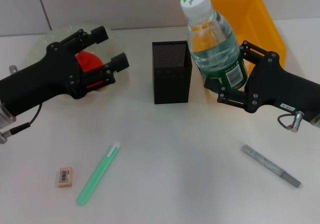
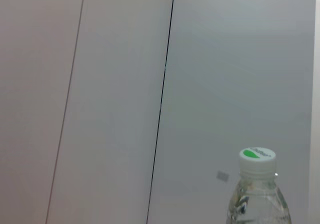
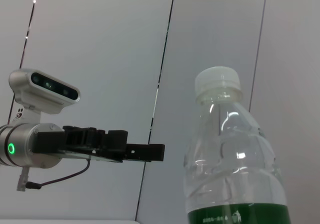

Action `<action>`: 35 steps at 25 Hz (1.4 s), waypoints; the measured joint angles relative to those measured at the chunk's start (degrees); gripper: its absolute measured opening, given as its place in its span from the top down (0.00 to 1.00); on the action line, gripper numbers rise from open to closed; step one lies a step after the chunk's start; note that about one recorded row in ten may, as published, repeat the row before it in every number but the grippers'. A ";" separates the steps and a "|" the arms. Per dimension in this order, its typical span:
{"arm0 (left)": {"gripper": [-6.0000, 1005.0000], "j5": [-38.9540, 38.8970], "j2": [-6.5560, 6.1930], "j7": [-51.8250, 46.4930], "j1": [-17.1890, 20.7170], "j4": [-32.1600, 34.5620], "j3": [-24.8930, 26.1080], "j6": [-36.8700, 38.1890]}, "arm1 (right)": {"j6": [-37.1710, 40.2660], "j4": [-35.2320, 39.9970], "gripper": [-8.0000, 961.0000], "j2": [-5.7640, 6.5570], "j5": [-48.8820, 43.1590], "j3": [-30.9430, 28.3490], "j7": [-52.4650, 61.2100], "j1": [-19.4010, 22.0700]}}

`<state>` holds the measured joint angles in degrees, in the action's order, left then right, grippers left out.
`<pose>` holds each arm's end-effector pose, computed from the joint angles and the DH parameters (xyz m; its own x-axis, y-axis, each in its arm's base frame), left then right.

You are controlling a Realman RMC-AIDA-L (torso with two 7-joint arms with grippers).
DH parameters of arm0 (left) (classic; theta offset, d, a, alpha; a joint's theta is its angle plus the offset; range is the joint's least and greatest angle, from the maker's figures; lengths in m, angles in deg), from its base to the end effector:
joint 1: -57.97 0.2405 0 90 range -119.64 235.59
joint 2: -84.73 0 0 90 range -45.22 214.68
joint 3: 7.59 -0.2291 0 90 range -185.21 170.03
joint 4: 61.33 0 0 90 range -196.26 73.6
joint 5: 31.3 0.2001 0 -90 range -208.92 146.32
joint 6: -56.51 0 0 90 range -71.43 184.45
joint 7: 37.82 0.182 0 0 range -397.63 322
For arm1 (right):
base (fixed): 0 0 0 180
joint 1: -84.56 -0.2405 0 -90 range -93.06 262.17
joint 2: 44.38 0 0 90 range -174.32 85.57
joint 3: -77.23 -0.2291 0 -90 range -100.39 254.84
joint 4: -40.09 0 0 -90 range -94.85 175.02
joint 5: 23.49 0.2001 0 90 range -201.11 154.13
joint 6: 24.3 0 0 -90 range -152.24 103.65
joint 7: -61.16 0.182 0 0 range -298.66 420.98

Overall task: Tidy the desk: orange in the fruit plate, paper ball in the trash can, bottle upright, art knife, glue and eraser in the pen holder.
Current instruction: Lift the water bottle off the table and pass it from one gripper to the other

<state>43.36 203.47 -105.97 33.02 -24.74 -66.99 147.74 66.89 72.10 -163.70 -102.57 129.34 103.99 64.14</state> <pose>-0.1591 0.3202 0.0054 0.5812 0.0575 0.8117 0.3471 -0.9197 -0.1833 0.2062 0.3061 0.0042 0.7119 0.2119 -0.6695 -0.2363 -0.8255 -0.5125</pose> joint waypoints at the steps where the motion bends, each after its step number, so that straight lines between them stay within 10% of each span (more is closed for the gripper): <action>1: 0.16 -0.36 0.00 0.03 0.00 -0.18 -0.02 0.06 | -0.02 -0.17 0.20 0.00 0.10 0.00 -0.13 -0.01; 35: 0.17 -15.42 0.35 6.26 -1.55 -12.62 -8.41 1.27 | -1.53 -7.58 0.20 -0.16 0.69 -0.18 -4.29 -3.29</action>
<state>27.95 203.82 -99.71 31.47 -37.36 -75.40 149.01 65.36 64.52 -163.85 -101.88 129.16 99.70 60.85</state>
